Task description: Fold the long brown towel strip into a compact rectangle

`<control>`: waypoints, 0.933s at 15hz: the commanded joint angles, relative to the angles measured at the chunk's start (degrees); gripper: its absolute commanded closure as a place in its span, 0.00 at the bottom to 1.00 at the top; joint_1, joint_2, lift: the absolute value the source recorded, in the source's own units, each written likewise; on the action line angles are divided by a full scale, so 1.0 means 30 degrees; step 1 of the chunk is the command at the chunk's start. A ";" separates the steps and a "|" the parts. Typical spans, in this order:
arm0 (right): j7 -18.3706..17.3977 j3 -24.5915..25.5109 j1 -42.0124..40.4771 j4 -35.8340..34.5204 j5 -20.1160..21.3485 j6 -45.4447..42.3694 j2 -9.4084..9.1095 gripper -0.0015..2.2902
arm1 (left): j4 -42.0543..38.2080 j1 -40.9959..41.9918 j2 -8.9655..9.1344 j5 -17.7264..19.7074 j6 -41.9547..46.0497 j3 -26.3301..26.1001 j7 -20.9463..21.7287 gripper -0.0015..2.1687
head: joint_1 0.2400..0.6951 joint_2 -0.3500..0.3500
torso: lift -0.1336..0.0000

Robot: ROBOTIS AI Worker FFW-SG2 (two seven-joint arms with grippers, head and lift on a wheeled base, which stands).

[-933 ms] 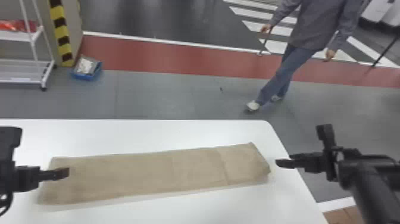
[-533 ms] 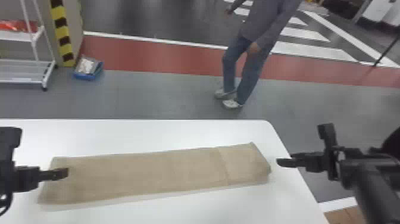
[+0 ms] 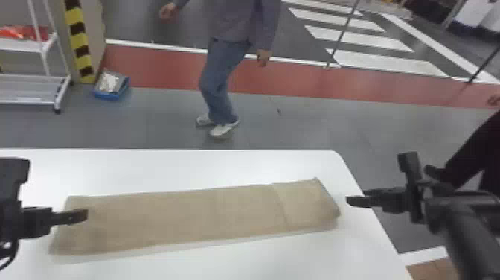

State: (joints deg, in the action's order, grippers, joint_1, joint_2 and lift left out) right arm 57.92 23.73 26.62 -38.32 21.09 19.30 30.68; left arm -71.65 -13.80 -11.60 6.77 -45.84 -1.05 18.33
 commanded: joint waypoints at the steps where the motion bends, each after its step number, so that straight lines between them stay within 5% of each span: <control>1: 0.0001 0.0087 0.0005 0.0000 -0.0057 0.0001 -0.0033 0.08 | -0.0053 0.0001 0.0000 0.0087 0.0000 0.0057 0.0101 0.04 | 1.00 0.07 | 1.00; 9: 0.1114 0.0907 -0.1665 -0.2783 -0.2049 -0.0234 -0.0912 0.11 | -0.2367 0.2872 0.0000 0.0702 0.3574 0.0760 0.1859 0.04 | 1.00 0.08 | 1.00; 12: 0.1290 0.1200 -0.1987 -0.3193 -0.2019 -0.0585 -0.1410 0.26 | -0.2455 0.3458 0.0000 0.0995 0.4980 0.0613 0.1976 0.04 | 1.00 0.09 | 1.00; 14: 0.1261 0.0965 -0.2456 -0.3281 -0.1990 -0.1464 -0.1908 0.51 | -0.2455 0.3986 0.0059 0.0995 0.5976 0.0262 0.1801 0.15 | 1.00 0.10 | 1.00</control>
State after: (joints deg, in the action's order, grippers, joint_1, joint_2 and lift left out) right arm 61.78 27.05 20.22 -47.90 15.03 16.73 25.97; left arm -78.98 -2.83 -11.54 9.73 -29.67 0.41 23.93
